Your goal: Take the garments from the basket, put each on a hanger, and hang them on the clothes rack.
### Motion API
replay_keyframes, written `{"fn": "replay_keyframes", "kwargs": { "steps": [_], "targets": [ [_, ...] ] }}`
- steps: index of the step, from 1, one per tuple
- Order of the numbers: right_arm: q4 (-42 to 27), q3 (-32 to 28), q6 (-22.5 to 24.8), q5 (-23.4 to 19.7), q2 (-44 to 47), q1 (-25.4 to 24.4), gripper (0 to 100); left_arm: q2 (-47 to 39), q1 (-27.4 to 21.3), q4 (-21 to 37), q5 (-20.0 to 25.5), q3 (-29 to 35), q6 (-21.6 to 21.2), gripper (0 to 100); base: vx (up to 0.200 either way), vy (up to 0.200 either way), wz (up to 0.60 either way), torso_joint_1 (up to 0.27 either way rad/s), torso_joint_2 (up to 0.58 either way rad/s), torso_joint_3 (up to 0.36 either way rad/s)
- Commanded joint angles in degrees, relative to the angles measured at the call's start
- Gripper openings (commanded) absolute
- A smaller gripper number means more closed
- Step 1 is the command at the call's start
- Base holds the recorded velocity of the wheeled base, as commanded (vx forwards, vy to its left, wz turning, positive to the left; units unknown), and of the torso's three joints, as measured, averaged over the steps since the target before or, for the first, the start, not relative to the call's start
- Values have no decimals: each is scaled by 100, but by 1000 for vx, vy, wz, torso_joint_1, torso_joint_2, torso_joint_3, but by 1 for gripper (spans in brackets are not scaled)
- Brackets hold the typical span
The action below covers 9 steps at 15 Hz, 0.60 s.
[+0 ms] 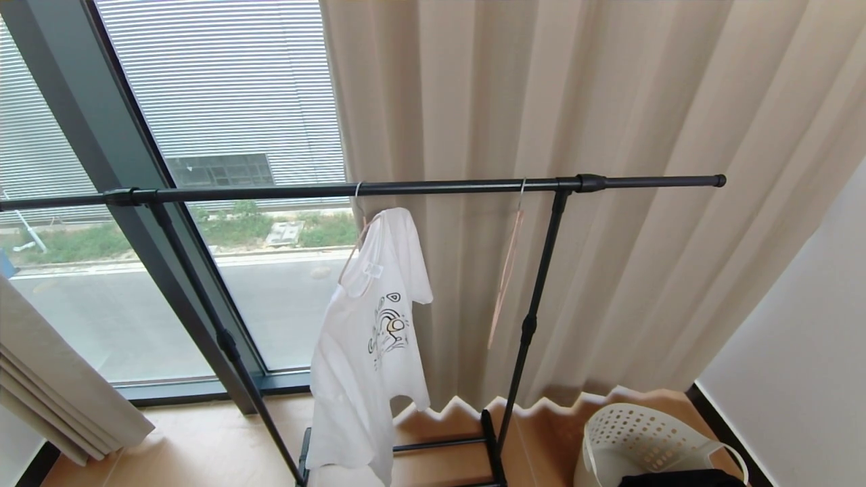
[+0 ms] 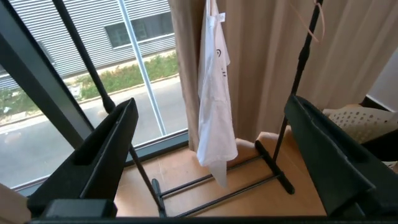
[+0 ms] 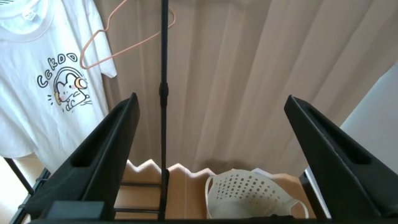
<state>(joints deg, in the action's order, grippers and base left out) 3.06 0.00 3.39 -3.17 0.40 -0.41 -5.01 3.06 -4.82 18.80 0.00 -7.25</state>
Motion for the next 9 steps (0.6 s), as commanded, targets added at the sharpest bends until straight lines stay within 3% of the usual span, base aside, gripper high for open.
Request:
{"fn": "replay_keyframes", "kwargs": {
  "steps": [1, 3, 4, 5, 6, 9],
  "targets": [
    [2, 0, 4, -8, -31, 6, 100, 255, -464, -2, -8, 0, 49, 100, 0, 0, 0, 0, 0, 0],
    [10, 0, 4, 1, -31, 6, 100, 475, -297, 16, -219, 0, -4, 100, 0, 0, 0, 0, 0, 0],
    [10, 0, -5, 1, -31, 6, 100, 501, -297, 33, -570, 0, -22, 100, 0, 0, 0, 0, 0, 0],
    [19, 0, -5, 1, -31, 6, 100, 501, -297, 130, -1352, 0, 207, 100, 0, 0, 0, 0, 0, 0],
    [2, 0, -5, -8, -31, 6, 100, 501, -297, 139, -1405, 0, 655, 100, 0, 0, 0, 0, 0, 0],
    [2, 0, -5, -8, -31, 6, 100, 501, -297, 139, -1414, 0, 646, 100, 0, 0, 0, 0, 0, 0]
  ]
}}
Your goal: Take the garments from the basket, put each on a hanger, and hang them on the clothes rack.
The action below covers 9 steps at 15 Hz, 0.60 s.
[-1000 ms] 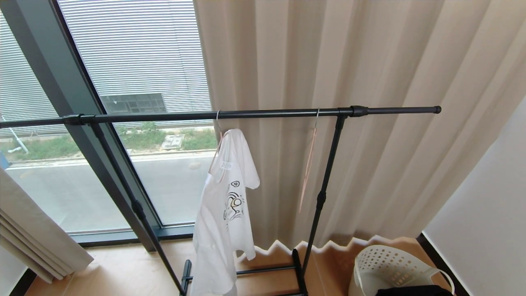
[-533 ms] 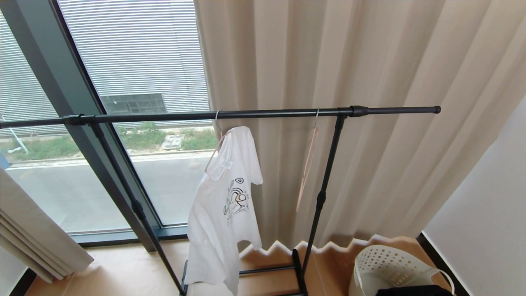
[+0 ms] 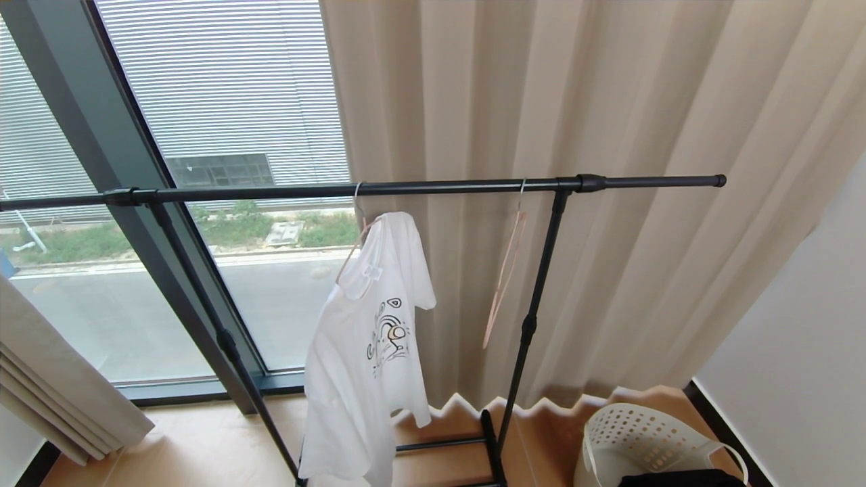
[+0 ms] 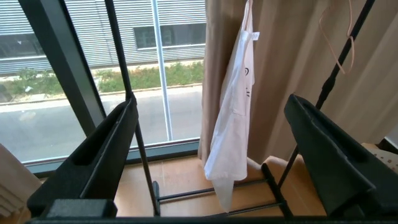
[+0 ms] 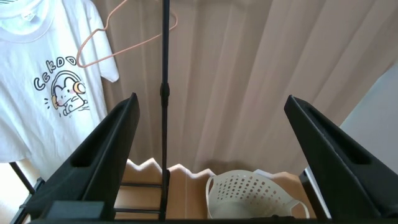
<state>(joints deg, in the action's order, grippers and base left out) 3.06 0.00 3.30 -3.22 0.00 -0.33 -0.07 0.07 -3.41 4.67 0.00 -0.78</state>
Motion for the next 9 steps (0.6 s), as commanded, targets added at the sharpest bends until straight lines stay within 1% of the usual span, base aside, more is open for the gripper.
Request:
{"fn": "replay_keyframes", "kwargs": {
  "steps": [1, 9],
  "targets": [
    [2, 0, 4, -3, 9, -2, 100, 7, 1, -10, 16, 0, -1, 100, 0, 0, 0, 0, 0, 0],
    [10, 0, -14, -12, 9, -2, 100, 7, 1, -1, 25, 0, -19, 100, 0, 0, 0, 0, 0, 0]
  ]
}}
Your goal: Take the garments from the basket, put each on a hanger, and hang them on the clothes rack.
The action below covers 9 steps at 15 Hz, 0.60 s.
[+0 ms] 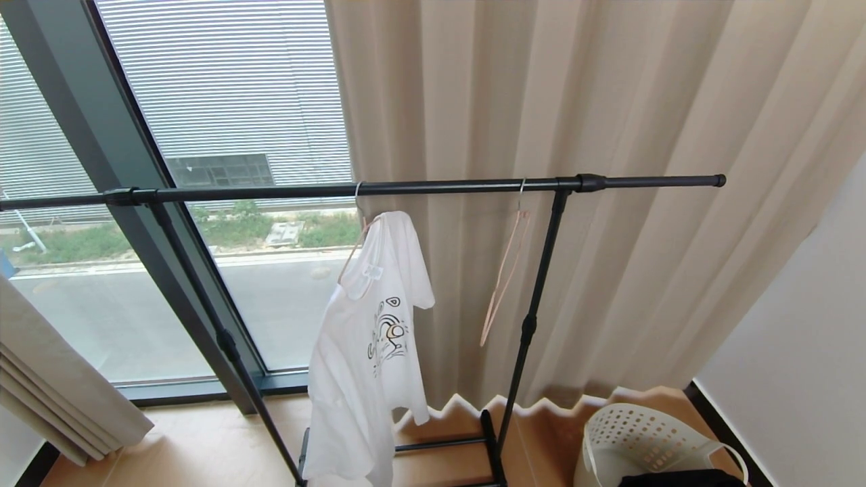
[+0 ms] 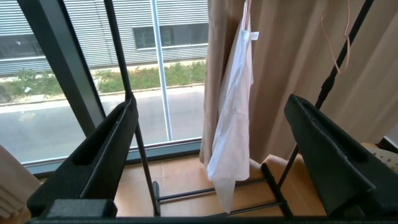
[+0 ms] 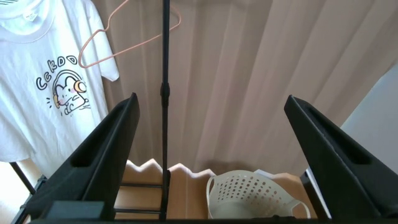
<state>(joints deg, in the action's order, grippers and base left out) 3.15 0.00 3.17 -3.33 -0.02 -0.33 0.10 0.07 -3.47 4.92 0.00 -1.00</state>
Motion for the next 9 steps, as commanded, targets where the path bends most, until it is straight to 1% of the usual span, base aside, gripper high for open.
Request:
{"fn": "replay_keyframes", "kwargs": {
  "steps": [1, 4, 9],
  "targets": [
    [2, 0, -1, -1, 11, -2, 100, -10, 1, -4, 0, 0, 3, 100, 0, 0, 0, -95, 242, 119],
    [2, 0, -1, -1, 11, -2, 100, -10, 1, -4, 0, 0, 3, 100, 0, 0, 0, -118, 281, 146],
    [2, 0, -1, -1, 11, -2, 100, -10, 1, -4, 0, 0, 3, 100, 0, 0, 0, -149, 331, 179]
  ]
}}
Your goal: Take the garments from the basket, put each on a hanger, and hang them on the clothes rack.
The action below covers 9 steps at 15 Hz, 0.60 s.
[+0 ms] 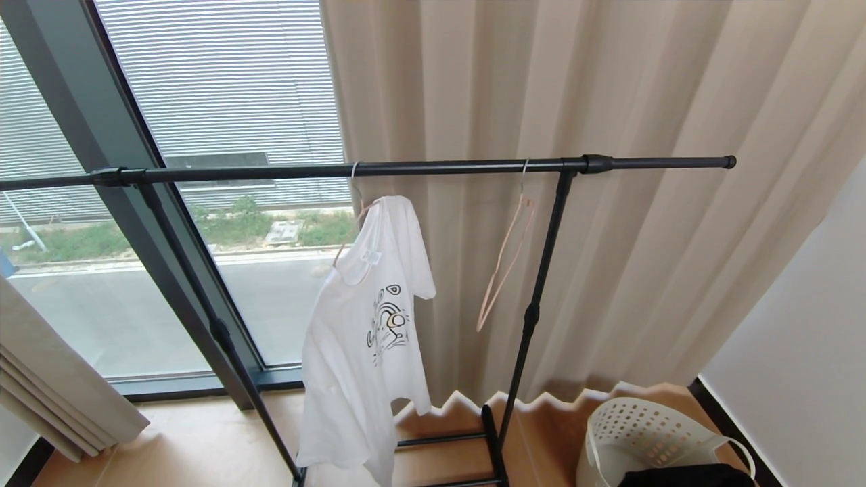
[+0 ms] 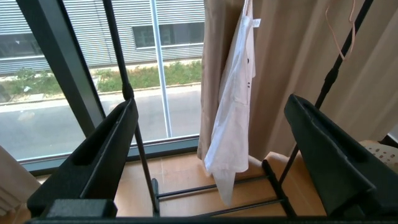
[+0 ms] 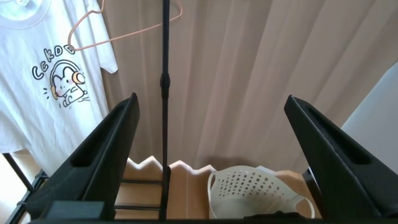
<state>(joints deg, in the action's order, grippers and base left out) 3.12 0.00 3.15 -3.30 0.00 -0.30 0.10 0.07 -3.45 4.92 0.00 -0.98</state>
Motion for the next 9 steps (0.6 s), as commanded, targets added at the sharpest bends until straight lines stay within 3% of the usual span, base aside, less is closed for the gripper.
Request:
{"fn": "replay_keyframes", "kwargs": {
  "steps": [1, 9],
  "targets": [
    [4, 0, 2, -4, 9, -5, 100, -10, 1, -7, 8, 0, 10, 100, 0, 0, 0, -144, 334, 173],
    [4, 0, 2, 5, 9, -5, 100, -10, -7, -7, 0, 0, 27, 100, 0, 0, 0, -154, 345, 196]
  ]
}}
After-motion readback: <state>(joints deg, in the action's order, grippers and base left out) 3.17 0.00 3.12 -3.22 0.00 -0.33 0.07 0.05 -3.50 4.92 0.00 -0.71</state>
